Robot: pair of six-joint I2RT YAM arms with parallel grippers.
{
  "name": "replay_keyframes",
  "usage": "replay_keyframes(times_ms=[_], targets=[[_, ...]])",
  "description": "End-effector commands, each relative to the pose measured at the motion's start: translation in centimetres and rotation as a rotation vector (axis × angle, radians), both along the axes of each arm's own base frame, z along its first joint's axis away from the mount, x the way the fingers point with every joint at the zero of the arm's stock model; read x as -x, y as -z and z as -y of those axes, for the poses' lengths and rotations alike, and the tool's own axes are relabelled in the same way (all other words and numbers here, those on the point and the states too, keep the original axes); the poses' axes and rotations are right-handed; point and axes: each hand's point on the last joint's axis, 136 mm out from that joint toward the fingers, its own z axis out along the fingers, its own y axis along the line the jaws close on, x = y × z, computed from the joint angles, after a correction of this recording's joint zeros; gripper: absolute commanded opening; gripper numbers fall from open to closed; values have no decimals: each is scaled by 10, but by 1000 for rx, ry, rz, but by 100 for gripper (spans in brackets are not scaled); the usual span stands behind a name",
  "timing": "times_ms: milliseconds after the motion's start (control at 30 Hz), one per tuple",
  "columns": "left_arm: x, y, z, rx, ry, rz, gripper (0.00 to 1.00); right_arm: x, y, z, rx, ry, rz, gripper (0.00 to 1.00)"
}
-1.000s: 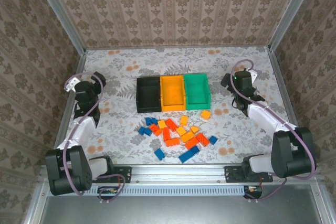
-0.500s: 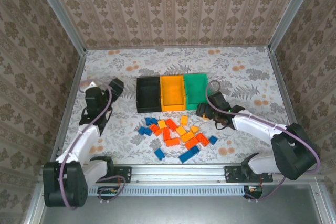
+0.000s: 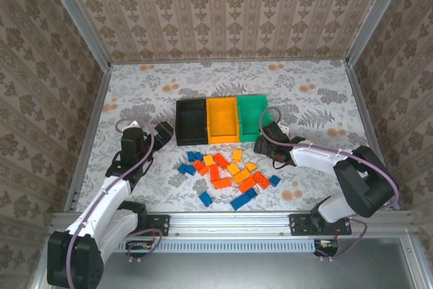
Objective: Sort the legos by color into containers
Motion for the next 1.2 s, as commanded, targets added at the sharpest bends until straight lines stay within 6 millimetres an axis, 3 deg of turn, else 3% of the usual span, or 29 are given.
replay_keyframes(times_ms=[0,267,367,567,700,767,867,1033,1167], targets=[[4,-3,-2,-43,5,5,100,-4,3,2,13,29,14,76],[6,-3,0,-56,11,-1,100,0,6,7,22,16,-6,53],[7,-3,4,-69,27,-9,100,3,-2,9,17,-3,9,47],[19,2,11,-132,67,-80,100,9,-45,0,-29,-101,74,42],[34,5,17,-191,124,-134,100,4,-89,-22,-102,-217,144,41],[41,8,18,-206,144,-169,100,-5,-104,-35,-120,-261,157,42],[46,9,20,-215,177,-192,94,-29,-111,-46,-100,-262,164,43],[54,21,23,-216,209,-240,92,-79,-101,-55,-39,-217,157,44],[63,31,24,-239,235,-297,91,-104,-89,-59,-25,-186,134,47]])
